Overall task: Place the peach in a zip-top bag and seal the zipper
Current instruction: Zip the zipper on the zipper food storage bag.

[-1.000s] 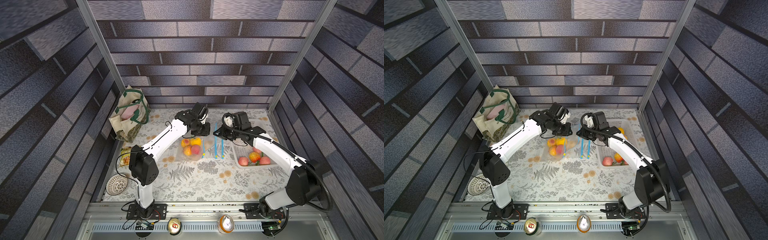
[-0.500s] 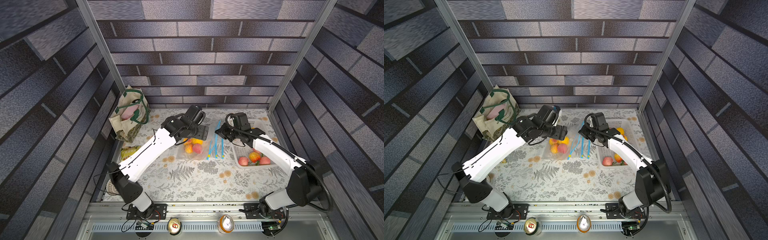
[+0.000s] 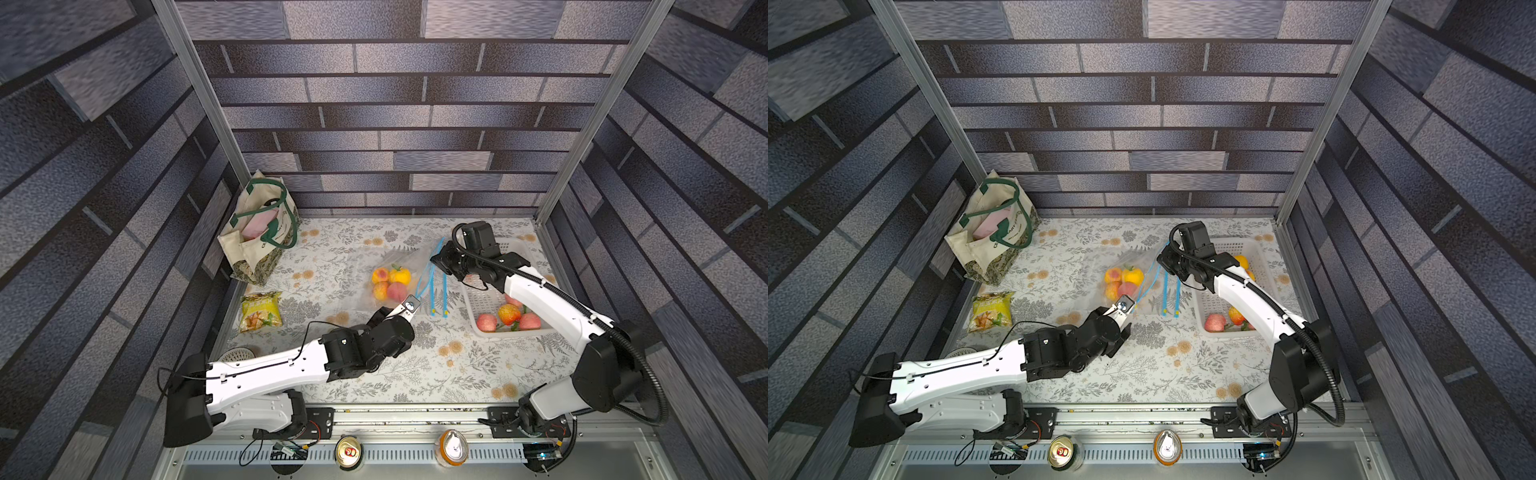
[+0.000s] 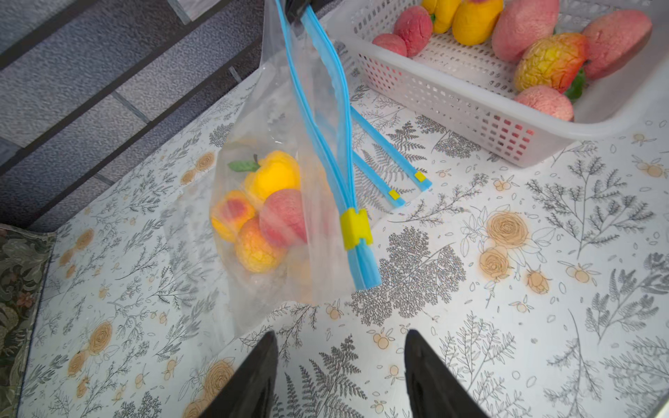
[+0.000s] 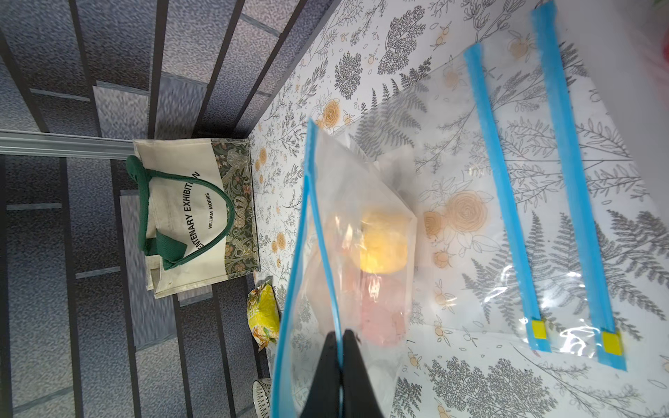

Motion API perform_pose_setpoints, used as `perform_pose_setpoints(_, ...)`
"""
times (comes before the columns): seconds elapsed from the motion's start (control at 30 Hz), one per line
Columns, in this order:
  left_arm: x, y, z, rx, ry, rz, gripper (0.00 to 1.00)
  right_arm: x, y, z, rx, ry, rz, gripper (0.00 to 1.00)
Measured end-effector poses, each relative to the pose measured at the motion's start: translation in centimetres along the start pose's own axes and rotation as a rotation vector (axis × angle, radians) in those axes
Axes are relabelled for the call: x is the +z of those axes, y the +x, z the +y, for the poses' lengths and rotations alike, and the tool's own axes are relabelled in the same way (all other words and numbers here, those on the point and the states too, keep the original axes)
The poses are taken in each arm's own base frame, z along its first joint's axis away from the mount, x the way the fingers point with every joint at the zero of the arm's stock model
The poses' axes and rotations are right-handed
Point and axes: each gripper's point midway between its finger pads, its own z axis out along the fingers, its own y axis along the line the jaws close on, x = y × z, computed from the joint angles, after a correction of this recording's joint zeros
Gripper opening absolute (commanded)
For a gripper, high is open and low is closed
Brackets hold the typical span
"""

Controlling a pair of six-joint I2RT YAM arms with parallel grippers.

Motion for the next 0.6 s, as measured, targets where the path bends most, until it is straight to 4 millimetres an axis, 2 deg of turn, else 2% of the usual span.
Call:
perform_pose_setpoints(0.17, 0.2, -3.0, 0.9, -0.048, -0.032, -0.119, 0.4, 0.1, 0.2, 0.1, 0.01, 0.0, 0.004, 0.0)
perform_pose_setpoints(0.2, 0.3, -3.3, 1.3, -0.058, -0.036, -0.129, 0.37, 0.1, 0.2, 0.1, 0.011, 0.0, 0.005, 0.0)
perform_pose_setpoints(0.3, 0.8, -3.5, 2.2, -0.084, -0.045, -0.135, 0.36, 0.0, 0.2, 0.3, 0.011, -0.003, 0.005, 0.0)
perform_pose_setpoints(0.43, 0.7, -3.6, 3.1, -0.105, -0.04, -0.136, 0.41, 0.0, 0.2, 0.3, 0.012, -0.004, 0.004, 0.0)
perform_pose_setpoints(0.6, -1.1, -3.8, 2.7, -0.11, 0.035, -0.157, 0.53, 0.0, 0.1, 0.4, 0.015, 0.001, 0.0, 0.0)
